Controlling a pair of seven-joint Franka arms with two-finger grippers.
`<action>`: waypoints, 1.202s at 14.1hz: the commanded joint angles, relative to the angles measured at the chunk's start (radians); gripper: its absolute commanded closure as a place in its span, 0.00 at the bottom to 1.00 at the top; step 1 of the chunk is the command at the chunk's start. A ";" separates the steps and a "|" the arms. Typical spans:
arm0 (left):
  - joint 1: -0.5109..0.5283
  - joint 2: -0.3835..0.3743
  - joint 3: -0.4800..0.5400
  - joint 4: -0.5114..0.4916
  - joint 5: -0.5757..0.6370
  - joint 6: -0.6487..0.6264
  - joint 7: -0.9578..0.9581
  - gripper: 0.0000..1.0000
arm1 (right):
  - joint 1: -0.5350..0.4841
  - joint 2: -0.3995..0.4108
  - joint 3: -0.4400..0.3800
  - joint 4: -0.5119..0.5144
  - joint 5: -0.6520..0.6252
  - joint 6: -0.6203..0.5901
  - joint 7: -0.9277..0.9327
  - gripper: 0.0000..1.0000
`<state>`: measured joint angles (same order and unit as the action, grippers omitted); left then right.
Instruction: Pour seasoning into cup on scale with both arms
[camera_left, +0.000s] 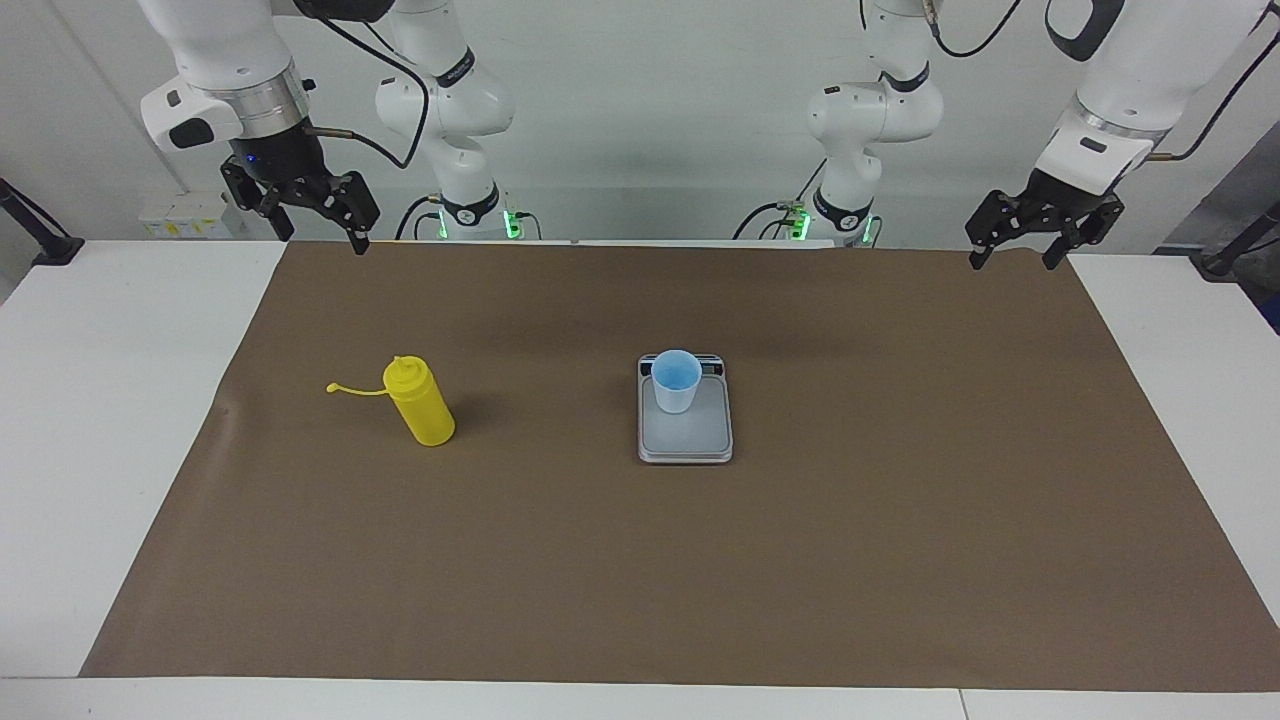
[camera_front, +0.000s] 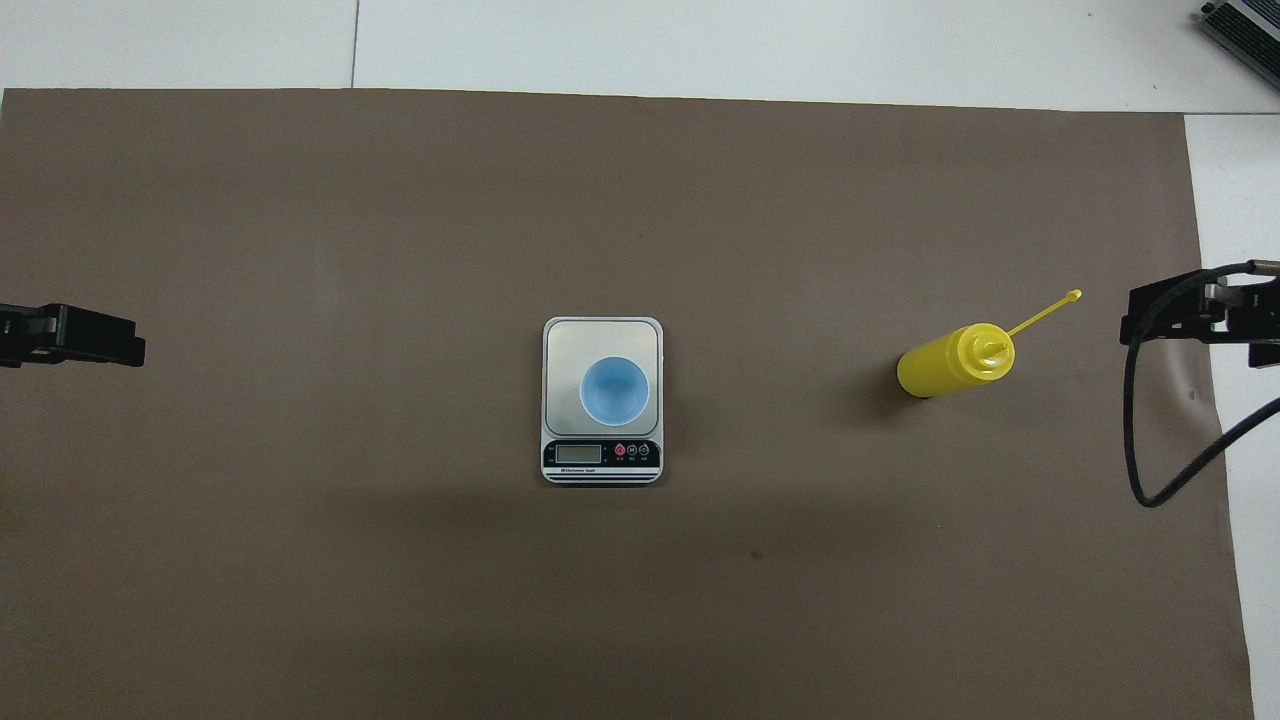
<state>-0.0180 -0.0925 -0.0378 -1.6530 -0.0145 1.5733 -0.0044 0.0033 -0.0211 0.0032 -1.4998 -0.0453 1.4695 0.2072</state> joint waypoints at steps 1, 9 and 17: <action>0.015 -0.015 -0.010 -0.008 -0.005 -0.015 -0.011 0.00 | -0.005 -0.019 0.004 -0.031 0.004 -0.008 0.003 0.00; 0.015 -0.015 -0.010 -0.008 -0.005 -0.015 -0.011 0.00 | -0.011 -0.033 0.004 -0.075 0.099 0.053 -0.002 0.00; 0.015 -0.015 -0.010 -0.008 -0.005 -0.015 -0.011 0.00 | -0.006 -0.054 0.003 -0.119 0.059 0.094 0.000 0.00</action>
<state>-0.0180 -0.0925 -0.0378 -1.6530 -0.0145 1.5733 -0.0045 0.0011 -0.0471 0.0019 -1.5760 0.0290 1.5204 0.2073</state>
